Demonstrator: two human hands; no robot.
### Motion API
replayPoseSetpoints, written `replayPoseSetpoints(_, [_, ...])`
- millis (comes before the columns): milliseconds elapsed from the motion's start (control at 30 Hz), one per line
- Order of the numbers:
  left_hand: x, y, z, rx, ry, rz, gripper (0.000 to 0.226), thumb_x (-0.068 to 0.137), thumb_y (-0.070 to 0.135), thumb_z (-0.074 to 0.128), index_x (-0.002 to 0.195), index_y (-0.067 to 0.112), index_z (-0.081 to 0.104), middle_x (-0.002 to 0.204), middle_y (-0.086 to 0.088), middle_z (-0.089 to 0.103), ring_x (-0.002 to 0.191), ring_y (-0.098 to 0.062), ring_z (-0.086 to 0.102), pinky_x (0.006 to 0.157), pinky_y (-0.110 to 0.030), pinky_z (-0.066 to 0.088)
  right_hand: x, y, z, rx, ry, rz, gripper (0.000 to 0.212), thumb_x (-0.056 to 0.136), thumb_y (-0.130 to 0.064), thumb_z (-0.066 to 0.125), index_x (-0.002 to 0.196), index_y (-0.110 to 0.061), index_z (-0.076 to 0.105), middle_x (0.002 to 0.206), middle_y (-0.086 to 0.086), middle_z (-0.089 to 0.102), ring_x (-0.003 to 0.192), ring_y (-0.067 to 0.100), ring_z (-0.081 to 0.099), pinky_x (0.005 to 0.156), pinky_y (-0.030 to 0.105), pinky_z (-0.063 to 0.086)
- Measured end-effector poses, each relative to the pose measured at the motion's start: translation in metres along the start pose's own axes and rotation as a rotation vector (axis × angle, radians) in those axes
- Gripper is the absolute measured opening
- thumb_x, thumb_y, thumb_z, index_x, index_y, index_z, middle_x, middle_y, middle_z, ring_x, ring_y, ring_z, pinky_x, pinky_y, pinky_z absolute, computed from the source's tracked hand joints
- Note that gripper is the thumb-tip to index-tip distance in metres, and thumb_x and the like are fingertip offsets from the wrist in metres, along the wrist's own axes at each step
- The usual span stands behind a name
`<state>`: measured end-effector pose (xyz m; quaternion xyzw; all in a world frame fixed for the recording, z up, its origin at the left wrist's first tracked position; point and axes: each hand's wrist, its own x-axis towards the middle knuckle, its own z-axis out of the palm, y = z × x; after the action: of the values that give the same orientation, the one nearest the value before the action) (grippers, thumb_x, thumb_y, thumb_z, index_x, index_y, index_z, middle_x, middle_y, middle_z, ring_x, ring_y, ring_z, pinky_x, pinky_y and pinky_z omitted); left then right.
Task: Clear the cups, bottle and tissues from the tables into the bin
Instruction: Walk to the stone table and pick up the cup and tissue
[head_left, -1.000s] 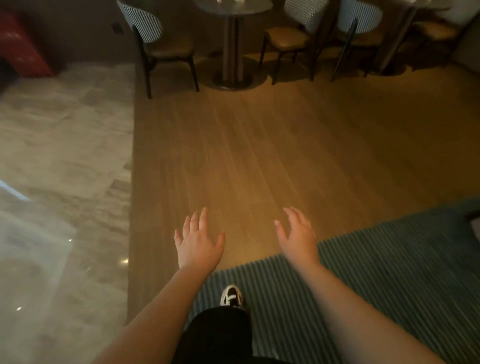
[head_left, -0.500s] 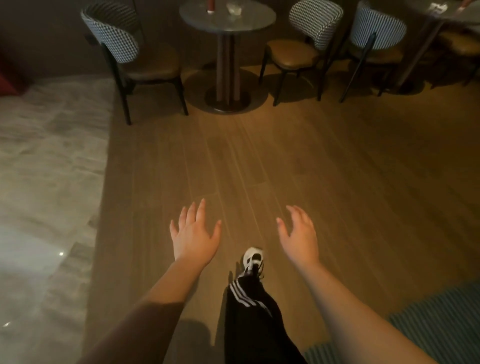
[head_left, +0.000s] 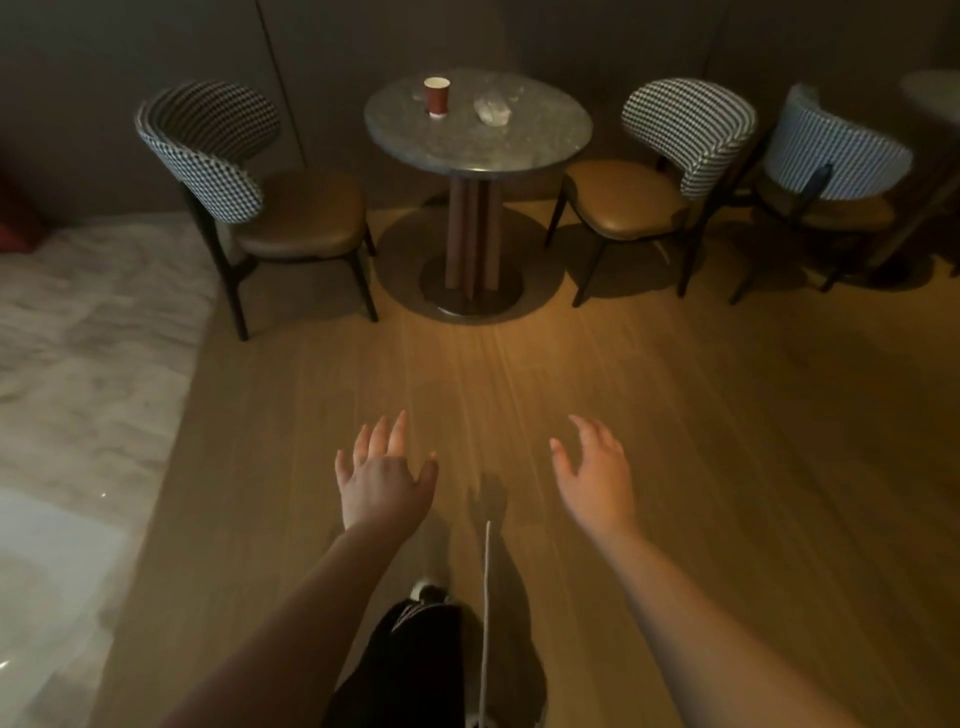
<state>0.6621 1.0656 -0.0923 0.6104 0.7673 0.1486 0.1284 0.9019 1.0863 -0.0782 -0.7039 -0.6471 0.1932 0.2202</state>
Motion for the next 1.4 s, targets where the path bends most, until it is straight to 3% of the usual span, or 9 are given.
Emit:
replayPoseSetpoints(267, [0.258, 0.031, 0.033, -0.029, 0.024, 0.001, 0.069, 0.088, 0.061, 0.028, 0.148, 0.030, 0.015, 0.155, 0.000, 0.023, 0.144, -0.020, 0.010, 0.115, -0.051, 0.007, 0.256, -0.029, 0.053, 0.031, -0.026, -0.047, 0.050, 0.095, -0.042, 0.046, 0.139, -0.019, 0.041, 0.144, 0.005, 0.043, 0.133, 0.021, 0.037, 0.107, 0.039, 0.036])
replayPoseSetpoints(567, [0.549, 0.064, 0.011, 0.000, -0.003, 0.031, 0.068, 0.090, 0.055, 0.035, 0.149, 0.026, 0.016, 0.154, -0.001, 0.024, 0.143, -0.021, 0.012, 0.115, -0.051, 0.010, 0.539, -0.099, 0.061, 0.008, -0.015, -0.002, 0.048, 0.095, -0.038, 0.047, 0.139, -0.019, 0.042, 0.146, 0.003, 0.041, 0.134, 0.019, 0.036, 0.108, 0.041, 0.036])
replayPoseSetpoints(833, [0.728, 0.084, 0.021, 0.002, 0.029, -0.014, 0.071, 0.088, 0.057, 0.038, 0.148, 0.024, 0.018, 0.151, -0.002, 0.031, 0.141, -0.023, 0.020, 0.111, -0.054, 0.017, 0.724, -0.118, 0.077, -0.002, -0.019, -0.013, 0.048, 0.096, -0.037, 0.047, 0.139, -0.016, 0.044, 0.147, 0.004, 0.041, 0.137, 0.019, 0.031, 0.112, 0.039, 0.029])
replayPoseSetpoints(1200, [0.995, 0.145, 0.046, -0.073, 0.074, -0.066, 0.075, 0.089, 0.053, 0.046, 0.149, 0.019, 0.015, 0.153, -0.005, 0.026, 0.141, -0.025, 0.019, 0.113, -0.053, 0.014, 1.013, -0.127, 0.130, 0.016, -0.063, -0.076, 0.054, 0.095, -0.039, 0.048, 0.142, -0.016, 0.037, 0.151, 0.008, 0.031, 0.139, 0.025, 0.026, 0.113, 0.043, 0.027])
replayPoseSetpoints(1400, [1.089, 0.165, 0.047, -0.118, 0.128, -0.114, 0.089, 0.080, 0.057, 0.059, 0.148, 0.022, 0.014, 0.152, -0.007, 0.028, 0.139, -0.026, 0.025, 0.112, -0.053, 0.018, 1.101, -0.129, 0.153, -0.048, -0.118, -0.114, 0.065, 0.089, -0.048, 0.055, 0.145, -0.026, 0.032, 0.154, 0.009, 0.025, 0.141, 0.028, 0.024, 0.111, 0.047, 0.030])
